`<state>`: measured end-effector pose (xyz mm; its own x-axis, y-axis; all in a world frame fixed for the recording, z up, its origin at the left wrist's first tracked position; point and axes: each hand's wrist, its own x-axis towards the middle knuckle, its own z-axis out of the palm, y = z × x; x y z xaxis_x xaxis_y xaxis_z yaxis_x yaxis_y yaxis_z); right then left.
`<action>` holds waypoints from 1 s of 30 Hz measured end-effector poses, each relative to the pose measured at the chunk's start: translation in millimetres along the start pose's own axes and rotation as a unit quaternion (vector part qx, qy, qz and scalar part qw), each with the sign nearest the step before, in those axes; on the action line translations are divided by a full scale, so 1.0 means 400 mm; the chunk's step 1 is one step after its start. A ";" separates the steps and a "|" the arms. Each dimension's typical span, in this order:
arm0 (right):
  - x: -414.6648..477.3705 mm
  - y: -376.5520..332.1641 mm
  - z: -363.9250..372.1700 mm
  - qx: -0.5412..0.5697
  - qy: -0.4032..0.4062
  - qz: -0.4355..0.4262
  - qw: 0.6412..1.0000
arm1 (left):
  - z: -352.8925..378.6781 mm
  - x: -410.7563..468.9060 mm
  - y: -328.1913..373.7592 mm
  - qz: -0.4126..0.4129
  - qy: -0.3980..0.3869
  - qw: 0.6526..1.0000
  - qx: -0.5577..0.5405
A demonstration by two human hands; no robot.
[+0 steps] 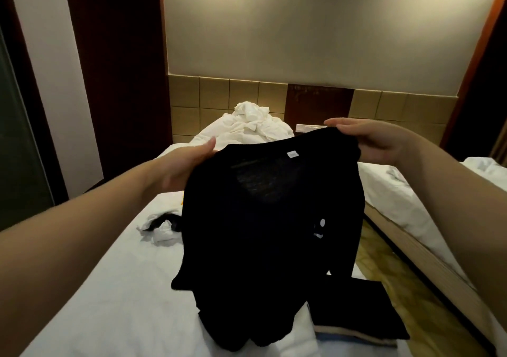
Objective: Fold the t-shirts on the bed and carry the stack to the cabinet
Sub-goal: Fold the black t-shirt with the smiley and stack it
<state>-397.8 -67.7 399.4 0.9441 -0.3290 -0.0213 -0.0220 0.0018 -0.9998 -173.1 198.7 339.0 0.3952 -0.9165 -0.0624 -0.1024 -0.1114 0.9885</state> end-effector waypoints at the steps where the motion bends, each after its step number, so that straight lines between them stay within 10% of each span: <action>1: -0.007 0.010 -0.012 0.001 -0.025 -0.001 1.000 | -0.009 -0.004 -0.001 0.012 -0.013 1.000 0.006; 7: -0.035 0.050 -0.045 -0.074 -0.049 0.029 0.996 | -0.057 -0.012 -0.014 0.011 -0.117 0.991 0.057; 13: -0.005 0.083 -0.011 -0.372 0.212 0.015 0.903 | -0.021 -0.013 0.032 0.086 -0.092 0.991 0.052; 19: -0.040 0.054 0.000 -0.220 0.191 -0.042 0.956 | -0.017 -0.055 0.104 0.143 0.052 0.984 0.090; 24: -0.054 -0.043 -0.014 -0.099 0.174 -0.190 0.961 | -0.031 -0.080 0.203 0.272 0.264 0.889 0.257; 28: -0.018 -0.066 -0.004 -0.406 0.303 -0.232 0.831 | -0.024 -0.076 0.244 0.282 0.328 0.827 0.359; 30: -0.031 -0.108 0.009 -0.383 0.404 -0.317 0.768 | -0.015 -0.079 0.265 0.317 0.378 0.825 0.276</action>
<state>-407.5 -60.1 442.9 0.3387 -0.5136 0.7884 -0.1208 -0.8547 -0.5049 -190.9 218.0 446.7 0.5376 -0.3803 0.7526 -0.8246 -0.0508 0.5634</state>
